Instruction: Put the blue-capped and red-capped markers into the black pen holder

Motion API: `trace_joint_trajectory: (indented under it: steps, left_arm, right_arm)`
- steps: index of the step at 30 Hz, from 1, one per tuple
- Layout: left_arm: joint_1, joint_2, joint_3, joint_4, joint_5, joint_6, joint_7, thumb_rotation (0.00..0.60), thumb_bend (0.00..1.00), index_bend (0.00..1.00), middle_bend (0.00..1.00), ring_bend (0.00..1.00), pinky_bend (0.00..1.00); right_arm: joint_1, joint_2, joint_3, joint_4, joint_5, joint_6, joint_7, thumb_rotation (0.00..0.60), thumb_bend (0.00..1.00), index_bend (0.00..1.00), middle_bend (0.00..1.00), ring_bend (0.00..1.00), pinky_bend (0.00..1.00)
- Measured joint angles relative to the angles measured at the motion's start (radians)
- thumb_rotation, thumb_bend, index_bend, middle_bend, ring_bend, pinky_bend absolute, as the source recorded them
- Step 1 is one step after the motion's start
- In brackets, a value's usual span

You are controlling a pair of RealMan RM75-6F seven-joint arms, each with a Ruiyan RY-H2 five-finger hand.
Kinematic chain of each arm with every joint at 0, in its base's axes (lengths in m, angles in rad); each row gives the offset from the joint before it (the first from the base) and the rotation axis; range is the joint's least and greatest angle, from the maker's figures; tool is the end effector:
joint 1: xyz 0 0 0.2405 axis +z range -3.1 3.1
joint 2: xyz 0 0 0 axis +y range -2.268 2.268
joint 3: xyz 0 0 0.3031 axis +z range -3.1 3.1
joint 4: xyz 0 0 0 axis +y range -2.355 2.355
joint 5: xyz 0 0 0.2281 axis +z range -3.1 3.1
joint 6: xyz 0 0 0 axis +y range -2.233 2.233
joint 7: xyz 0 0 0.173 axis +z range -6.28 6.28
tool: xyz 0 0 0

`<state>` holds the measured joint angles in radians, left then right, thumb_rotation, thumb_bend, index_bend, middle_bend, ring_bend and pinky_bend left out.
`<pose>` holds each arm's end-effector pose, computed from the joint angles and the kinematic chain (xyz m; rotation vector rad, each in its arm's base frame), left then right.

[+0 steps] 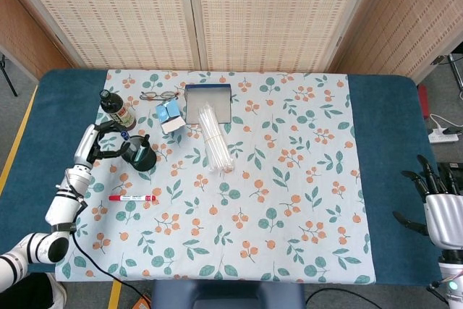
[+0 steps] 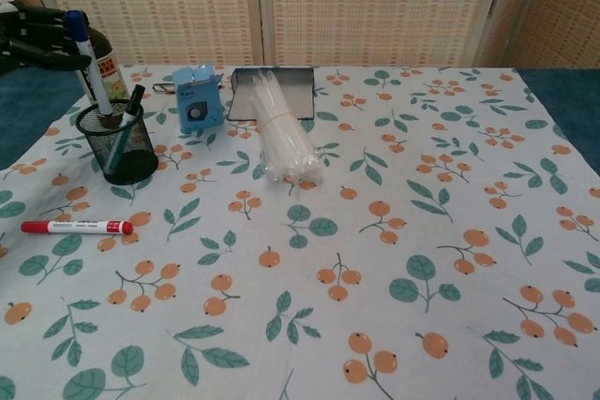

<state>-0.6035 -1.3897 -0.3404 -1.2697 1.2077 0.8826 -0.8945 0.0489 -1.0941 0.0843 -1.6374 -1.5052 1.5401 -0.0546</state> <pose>-0.2750 0.4577 0.0761 -1.0458 -1.7615 -1.5549 -0.3559 -0.2093 0.1837 1.3368 -0.8159 0.8991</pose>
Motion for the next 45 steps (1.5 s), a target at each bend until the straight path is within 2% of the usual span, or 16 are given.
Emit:
trace_joint_trajectory:
  steps: [2,5,9,15,17,19,22,27,32,35,39,45]
  left_arm:
    - [-0.001,0.000,0.003,0.001,0.003,-0.007,-0.002,0.600,0.30,0.47,0.50,0.25,0.25]
    - [-0.003,0.005,0.008,0.002,0.009,-0.024,-0.010,0.600,0.30,0.31,0.32,0.17,0.20]
    - [-0.006,0.011,0.017,0.008,0.022,-0.047,-0.032,0.600,0.30,0.22,0.21,0.11,0.17]
    - [-0.002,0.018,0.037,0.013,0.048,-0.048,-0.032,0.600,0.30,0.20,0.18,0.08,0.16]
    - [0.004,0.023,0.046,0.004,0.062,-0.027,-0.006,0.600,0.30,0.21,0.20,0.09,0.16]
    - [0.015,0.029,0.056,-0.012,0.076,0.005,0.038,0.600,0.30,0.26,0.26,0.11,0.18]
    - [0.048,0.040,0.081,-0.056,0.099,0.087,0.173,0.600,0.30,0.30,0.32,0.15,0.19]
    - [0.148,0.043,0.141,-0.179,0.132,0.298,0.578,0.600,0.30,0.39,0.42,0.20,0.20]
    - [0.302,-0.008,0.241,-0.287,0.183,0.572,1.026,0.600,0.30,0.41,0.42,0.20,0.20]
    - [0.393,-0.085,0.307,-0.294,0.201,0.702,1.204,0.600,0.30,0.39,0.40,0.20,0.20]
    - [0.436,-0.173,0.336,-0.239,0.199,0.746,1.291,0.600,0.30,0.34,0.34,0.20,0.20]
    - [0.443,-0.303,0.320,-0.098,0.168,0.646,1.310,0.600,0.30,0.28,0.33,0.20,0.19]
  right_arm:
    - [0.000,0.000,0.000,0.000,-0.002,0.002,0.001,0.600,0.00,0.26,0.01,0.22,0.00]
    - [-0.002,0.001,0.000,-0.002,-0.004,0.006,0.001,0.600,0.00,0.26,0.01,0.22,0.00]
    - [-0.004,0.003,0.000,-0.006,-0.006,0.009,0.000,0.600,0.00,0.28,0.01,0.22,0.00]
    - [-0.003,0.003,-0.001,-0.008,-0.007,0.007,0.000,0.600,0.00,0.28,0.01,0.22,0.00]
    - [-0.003,0.003,-0.001,-0.008,-0.006,0.006,0.000,0.600,0.00,0.28,0.01,0.22,0.00]
    - [-0.003,0.003,0.001,-0.009,-0.003,0.006,0.003,0.600,0.00,0.28,0.01,0.22,0.00]
    - [-0.002,0.001,0.001,-0.006,-0.002,0.003,0.004,0.600,0.00,0.28,0.01,0.22,0.00]
    - [0.002,-0.001,0.002,0.001,0.008,-0.011,0.005,0.600,0.00,0.28,0.01,0.22,0.00]
    - [-0.001,0.001,0.005,0.000,0.008,-0.001,0.013,0.600,0.00,0.28,0.01,0.22,0.00]
    - [-0.003,0.004,0.005,-0.002,0.006,0.003,0.012,0.600,0.00,0.28,0.01,0.22,0.00]
    - [-0.007,0.007,0.005,-0.006,0.004,0.011,0.011,0.600,0.00,0.29,0.01,0.22,0.00]
    - [-0.003,0.006,0.004,-0.004,0.008,-0.001,0.011,0.600,0.00,0.33,0.01,0.22,0.00]
